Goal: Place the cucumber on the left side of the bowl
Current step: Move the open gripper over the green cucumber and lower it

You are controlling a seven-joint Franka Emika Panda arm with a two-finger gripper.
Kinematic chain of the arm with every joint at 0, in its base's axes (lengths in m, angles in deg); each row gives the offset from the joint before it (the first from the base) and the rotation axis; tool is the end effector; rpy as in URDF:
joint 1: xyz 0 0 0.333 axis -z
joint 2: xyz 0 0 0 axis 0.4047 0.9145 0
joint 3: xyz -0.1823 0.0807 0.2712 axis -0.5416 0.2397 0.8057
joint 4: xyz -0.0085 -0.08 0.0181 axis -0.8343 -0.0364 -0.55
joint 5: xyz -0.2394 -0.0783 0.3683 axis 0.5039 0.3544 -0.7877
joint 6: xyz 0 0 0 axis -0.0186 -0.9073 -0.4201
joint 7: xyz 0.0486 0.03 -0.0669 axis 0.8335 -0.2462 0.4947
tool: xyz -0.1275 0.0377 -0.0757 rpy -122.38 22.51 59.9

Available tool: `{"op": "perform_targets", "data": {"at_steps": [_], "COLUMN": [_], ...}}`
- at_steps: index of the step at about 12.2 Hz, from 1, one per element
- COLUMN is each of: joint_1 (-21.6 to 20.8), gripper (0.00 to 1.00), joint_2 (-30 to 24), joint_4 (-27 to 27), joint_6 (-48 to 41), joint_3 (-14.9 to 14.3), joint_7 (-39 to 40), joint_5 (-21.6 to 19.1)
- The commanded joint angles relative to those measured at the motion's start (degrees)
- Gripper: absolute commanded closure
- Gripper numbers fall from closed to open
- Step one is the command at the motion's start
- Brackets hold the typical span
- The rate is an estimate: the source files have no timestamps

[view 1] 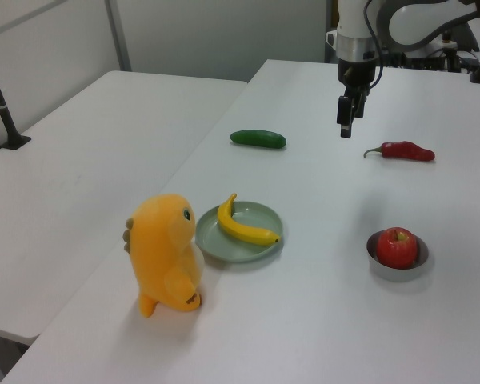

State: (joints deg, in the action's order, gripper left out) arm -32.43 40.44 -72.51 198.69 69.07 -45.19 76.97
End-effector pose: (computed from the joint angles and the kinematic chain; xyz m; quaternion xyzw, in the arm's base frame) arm 0.6273 0.0975 0.4288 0.9997 0.0030 0.0101 0.0241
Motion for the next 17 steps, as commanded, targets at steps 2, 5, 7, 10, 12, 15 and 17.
{"op": "perform_targets", "data": {"at_steps": [2,5,7,10,12,15,17], "joint_1": [-0.5,-0.4,-0.4,0.3,0.6,1.1,1.2], "gripper": [0.00,0.00,0.00,0.00,0.00,0.00,0.00], "joint_2": [0.9,0.8,0.8,1.1,4.1,10.7,15.8], "joint_4": [-0.7,-0.7,-0.7,-0.2,3.0,9.1,15.3], "joint_6": [0.5,0.6,0.8,1.2,1.9,8.4,9.8], "joint_3": [-0.2,-0.2,-0.2,-0.2,-0.4,-2.0,-3.5], "joint_7": [4.9,4.7,4.7,4.9,4.8,4.5,3.9], "joint_5": [0.4,0.4,0.4,0.7,0.8,0.8,0.7]}}
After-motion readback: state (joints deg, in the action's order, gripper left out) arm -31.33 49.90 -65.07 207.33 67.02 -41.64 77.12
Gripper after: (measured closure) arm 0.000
